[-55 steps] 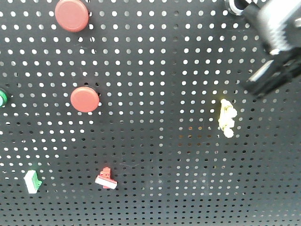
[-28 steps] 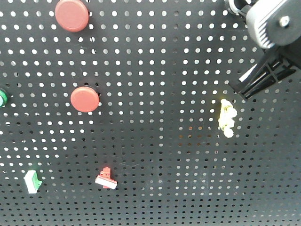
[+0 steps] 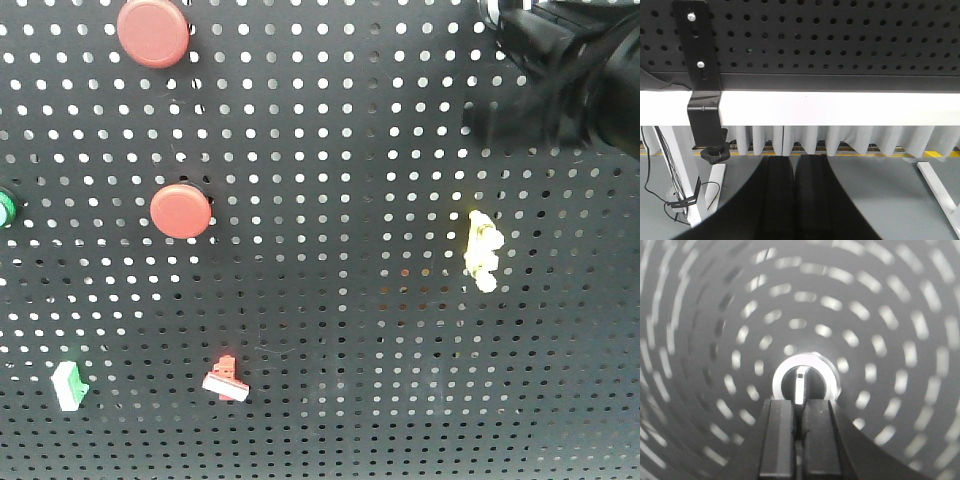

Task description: Rotate knob clockwise with right arm

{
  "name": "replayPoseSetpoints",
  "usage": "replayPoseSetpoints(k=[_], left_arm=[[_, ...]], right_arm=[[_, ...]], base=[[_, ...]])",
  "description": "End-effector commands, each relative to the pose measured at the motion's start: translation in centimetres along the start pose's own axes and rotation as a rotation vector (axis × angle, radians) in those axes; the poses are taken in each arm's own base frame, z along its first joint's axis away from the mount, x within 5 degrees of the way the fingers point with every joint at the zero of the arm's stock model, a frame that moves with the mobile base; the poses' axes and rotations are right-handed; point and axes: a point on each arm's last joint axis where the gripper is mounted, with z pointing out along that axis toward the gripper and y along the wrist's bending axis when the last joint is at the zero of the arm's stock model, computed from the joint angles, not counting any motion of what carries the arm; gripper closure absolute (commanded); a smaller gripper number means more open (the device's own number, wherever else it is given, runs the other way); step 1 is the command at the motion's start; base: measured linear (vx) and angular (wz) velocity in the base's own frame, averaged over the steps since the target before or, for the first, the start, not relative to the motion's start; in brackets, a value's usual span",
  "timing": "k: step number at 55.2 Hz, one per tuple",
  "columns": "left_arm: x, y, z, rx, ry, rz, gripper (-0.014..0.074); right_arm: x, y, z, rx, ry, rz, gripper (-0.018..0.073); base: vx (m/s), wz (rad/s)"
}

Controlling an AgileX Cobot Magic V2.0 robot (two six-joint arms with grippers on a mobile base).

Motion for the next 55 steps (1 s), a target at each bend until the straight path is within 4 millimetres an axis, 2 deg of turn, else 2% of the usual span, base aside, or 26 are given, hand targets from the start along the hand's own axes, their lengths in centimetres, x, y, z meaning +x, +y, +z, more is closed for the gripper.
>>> replayPoseSetpoints(k=[1, 13, 19, 24, 42, 46, 55], left_arm=[[-0.4, 0.0, 0.0, -0.002, -0.079, -0.011, 0.0603], [-0.4, 0.0, 0.0, -0.002, -0.079, -0.011, 0.0603], [-0.4, 0.0, 0.0, -0.002, -0.079, -0.011, 0.0603], [-0.4, 0.0, 0.0, -0.002, -0.079, -0.011, 0.0603], [-0.4, 0.0, 0.0, -0.002, -0.079, -0.011, 0.0603], [-0.4, 0.0, 0.0, -0.002, -0.079, -0.011, 0.0603], [-0.4, 0.0, 0.0, -0.002, -0.079, -0.011, 0.0603]], right_arm=[[-1.6, -0.4, -0.3, 0.001, -0.056, 0.233, 0.0568], [-3.6, -0.6, -0.6, -0.028, -0.111, 0.617, 0.0568], [-4.9, -0.9, -0.9, -0.043, -0.147, 0.73, 0.0568], [-5.7, -1.1, -1.1, -0.047, -0.172, 0.747, 0.0568], [-6.3, -1.0, -1.5, -0.076, -0.184, 0.702, 0.0568], [-6.8, -0.9, -2.1, -0.115, -0.197, 0.619, 0.0568], [-7.8, -1.1, -4.3, -0.153, -0.252, 0.278, 0.0568]], base=[[0.0, 0.0], [0.0, 0.0], [0.0, 0.0], [0.0, 0.0], [0.0, 0.0], [0.0, 0.0], [0.0, 0.0]])
